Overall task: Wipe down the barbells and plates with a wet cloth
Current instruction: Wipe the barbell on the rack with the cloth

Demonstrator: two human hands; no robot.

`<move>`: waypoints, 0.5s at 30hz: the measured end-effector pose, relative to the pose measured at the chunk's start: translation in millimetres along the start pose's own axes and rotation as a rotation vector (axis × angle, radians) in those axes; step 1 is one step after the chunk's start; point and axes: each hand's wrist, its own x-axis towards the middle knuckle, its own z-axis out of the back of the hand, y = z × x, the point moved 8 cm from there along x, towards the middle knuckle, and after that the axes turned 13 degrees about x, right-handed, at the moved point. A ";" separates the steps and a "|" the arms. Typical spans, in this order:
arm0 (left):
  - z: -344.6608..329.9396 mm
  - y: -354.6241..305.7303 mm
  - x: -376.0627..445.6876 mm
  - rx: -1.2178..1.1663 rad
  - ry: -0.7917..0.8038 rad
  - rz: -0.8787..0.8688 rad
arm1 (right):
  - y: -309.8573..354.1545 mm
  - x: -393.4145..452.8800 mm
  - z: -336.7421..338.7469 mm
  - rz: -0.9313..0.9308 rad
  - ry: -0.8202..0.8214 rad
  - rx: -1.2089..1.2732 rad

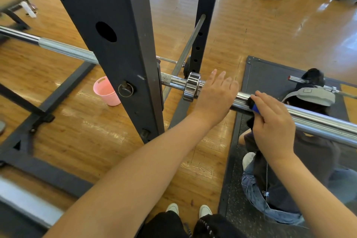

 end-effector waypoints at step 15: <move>-1.8 -0.2 0.1 -0.008 -0.013 0.009 | 1.0 -2.5 2.1 0.282 0.104 -0.025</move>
